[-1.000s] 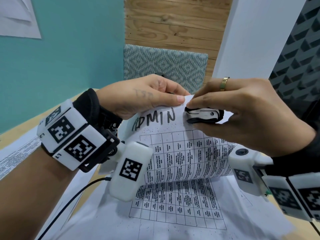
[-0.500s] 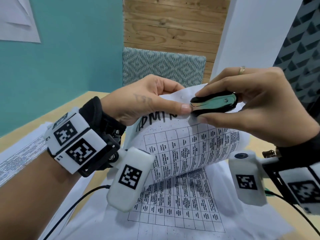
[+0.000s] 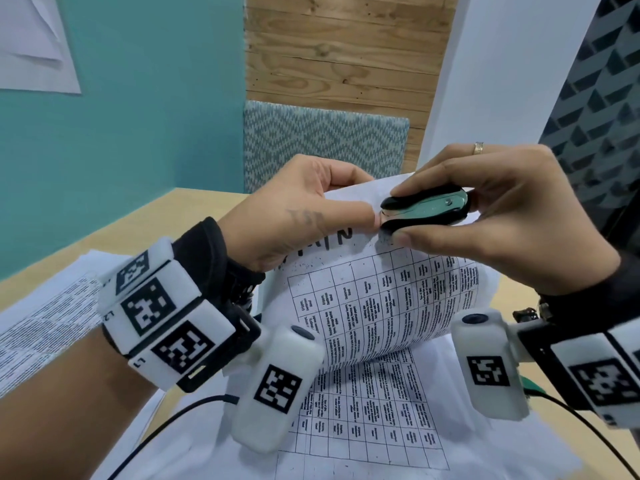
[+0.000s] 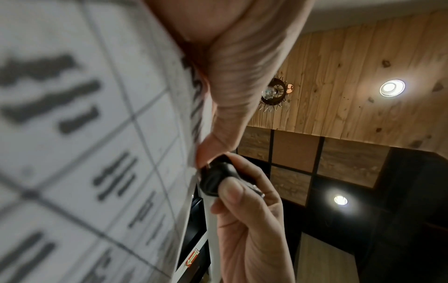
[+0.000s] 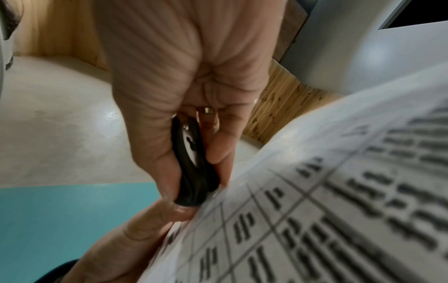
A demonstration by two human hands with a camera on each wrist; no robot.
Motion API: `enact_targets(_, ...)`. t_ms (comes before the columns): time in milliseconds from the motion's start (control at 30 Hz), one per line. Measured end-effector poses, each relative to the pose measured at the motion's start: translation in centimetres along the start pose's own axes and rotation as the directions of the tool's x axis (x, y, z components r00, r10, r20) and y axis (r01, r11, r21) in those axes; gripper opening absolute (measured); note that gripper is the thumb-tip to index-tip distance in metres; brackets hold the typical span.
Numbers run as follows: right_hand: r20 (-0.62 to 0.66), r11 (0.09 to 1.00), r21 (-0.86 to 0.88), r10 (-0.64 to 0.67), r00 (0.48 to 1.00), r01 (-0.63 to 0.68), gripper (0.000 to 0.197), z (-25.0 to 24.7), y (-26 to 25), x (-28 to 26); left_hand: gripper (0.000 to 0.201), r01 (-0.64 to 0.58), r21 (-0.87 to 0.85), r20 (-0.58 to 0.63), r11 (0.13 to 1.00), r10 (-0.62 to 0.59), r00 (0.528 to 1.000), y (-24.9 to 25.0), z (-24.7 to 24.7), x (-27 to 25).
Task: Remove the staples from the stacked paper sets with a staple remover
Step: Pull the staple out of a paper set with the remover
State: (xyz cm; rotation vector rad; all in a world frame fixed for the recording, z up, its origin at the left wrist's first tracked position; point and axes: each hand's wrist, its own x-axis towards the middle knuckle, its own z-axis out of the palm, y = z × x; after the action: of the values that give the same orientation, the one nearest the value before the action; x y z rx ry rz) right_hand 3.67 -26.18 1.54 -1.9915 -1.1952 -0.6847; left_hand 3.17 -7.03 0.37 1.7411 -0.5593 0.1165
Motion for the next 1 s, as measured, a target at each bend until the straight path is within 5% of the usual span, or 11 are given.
enact_targets(333,-0.012,0.978,-0.209,-0.014,1.000,0.011,0.023,-1.8,-0.5,-0.4,0.012,0.153,0.106,-0.038,0.983,-0.150,0.988,0.0,-2.5,0.3)
enact_targets(800,0.405,0.934,-0.353,0.103,0.909,0.051,0.036,-0.3,0.4,-0.2,0.012,0.284,0.036,0.097,0.958,-0.287,0.953,-1.1,-2.0,1.3)
enact_targets(1000,0.238,0.949,-0.313,0.032,0.971,0.046,0.036,-0.9,0.8,-0.2,0.016,0.277,-0.014,0.146,0.961,-0.272,0.951,-1.4,-1.7,1.4)
